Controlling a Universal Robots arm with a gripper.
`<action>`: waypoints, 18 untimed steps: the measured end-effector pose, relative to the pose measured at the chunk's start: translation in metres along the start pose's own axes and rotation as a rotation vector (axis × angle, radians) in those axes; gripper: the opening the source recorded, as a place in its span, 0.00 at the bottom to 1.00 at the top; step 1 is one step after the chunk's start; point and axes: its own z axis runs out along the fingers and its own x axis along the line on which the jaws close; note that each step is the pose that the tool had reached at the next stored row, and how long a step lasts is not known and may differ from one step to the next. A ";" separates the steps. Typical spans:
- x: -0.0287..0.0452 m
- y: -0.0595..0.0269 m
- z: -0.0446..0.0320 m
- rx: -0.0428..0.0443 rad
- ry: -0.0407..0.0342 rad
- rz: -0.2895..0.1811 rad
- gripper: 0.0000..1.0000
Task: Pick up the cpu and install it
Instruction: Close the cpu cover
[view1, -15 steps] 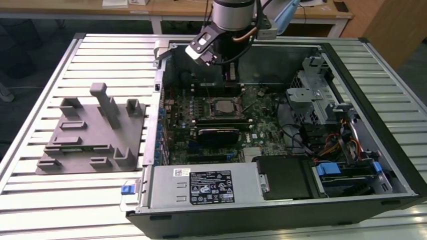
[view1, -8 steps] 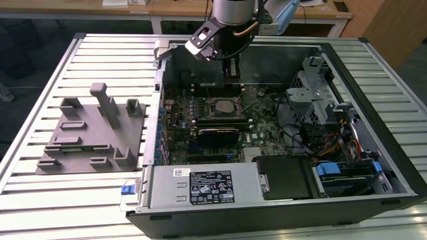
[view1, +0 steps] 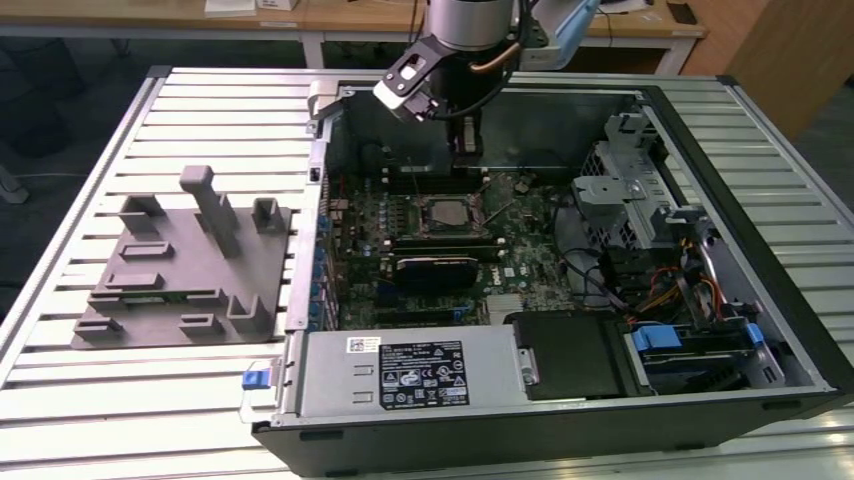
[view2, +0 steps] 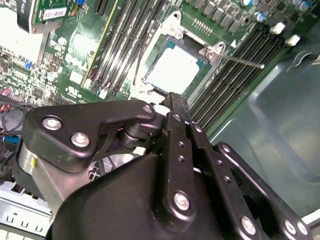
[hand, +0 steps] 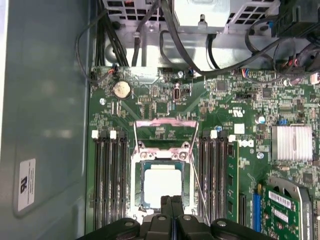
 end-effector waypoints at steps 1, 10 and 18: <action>0.0000 0.0015 0.0001 -0.0001 0.0001 0.000 0.11; 0.0001 0.0171 0.0008 -0.0001 0.0001 0.000 0.11; 0.0001 0.0299 0.0015 -0.0001 0.0001 0.000 0.11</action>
